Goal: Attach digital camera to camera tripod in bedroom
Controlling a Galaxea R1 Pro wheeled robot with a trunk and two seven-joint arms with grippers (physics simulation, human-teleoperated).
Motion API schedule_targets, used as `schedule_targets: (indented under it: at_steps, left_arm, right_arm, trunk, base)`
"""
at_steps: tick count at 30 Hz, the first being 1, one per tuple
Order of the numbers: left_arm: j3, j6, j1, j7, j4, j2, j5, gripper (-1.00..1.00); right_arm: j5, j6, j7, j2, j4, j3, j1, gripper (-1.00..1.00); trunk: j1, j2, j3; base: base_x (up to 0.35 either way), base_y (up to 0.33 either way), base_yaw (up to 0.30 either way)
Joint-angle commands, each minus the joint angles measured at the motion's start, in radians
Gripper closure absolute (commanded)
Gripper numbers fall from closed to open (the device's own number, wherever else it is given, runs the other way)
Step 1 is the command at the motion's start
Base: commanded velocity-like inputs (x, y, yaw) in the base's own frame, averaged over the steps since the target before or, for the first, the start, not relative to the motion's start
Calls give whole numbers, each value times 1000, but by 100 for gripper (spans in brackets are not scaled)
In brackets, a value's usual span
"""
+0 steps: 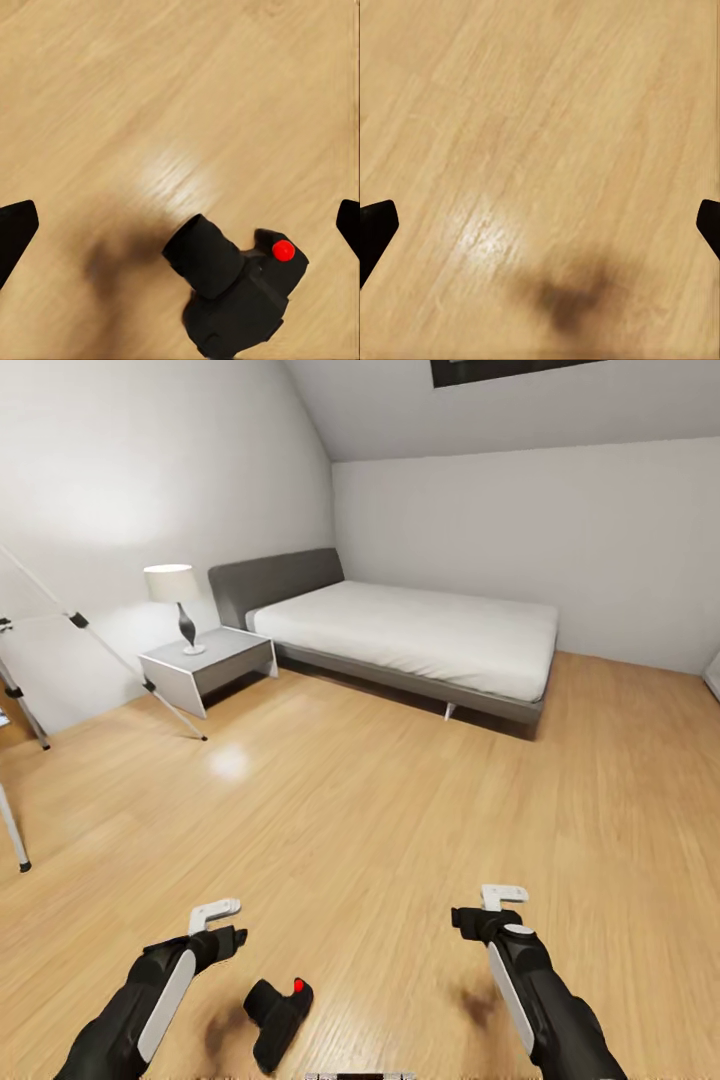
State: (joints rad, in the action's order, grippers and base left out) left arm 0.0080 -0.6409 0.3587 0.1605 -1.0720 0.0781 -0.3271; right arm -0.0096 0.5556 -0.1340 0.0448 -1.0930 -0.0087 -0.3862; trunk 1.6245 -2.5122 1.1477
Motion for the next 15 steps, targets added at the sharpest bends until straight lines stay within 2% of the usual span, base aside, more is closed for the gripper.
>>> schedule_targets:
  at_steps: [1,5,7,15]
  left_arm:
    - [-1,-27,0,7,-29,0,-10,-100]
    - [-7,-99,0,7,-157,-2,-9,-100]
    - [-7,-113,0,7,-197,-4,-9,-100]
    - [-6,-134,0,6,-246,-5,-14,-100]
  right_arm:
    - [-2,14,-3,0,-11,0,0,-100]
    - [-1,38,-3,-3,-63,2,0,-100]
    - [-1,43,-3,-2,-82,3,0,-100]
    - [-2,45,-2,-2,-107,4,0,-100]
  trunk:
    - [0,-1,5]
    - [2,-2,20]
    - [3,-2,28]
    - [7,-4,59]
  base:
    - [0,0,0]
    - [0,0,0]
    - [0,0,0]
    - [0,0,0]
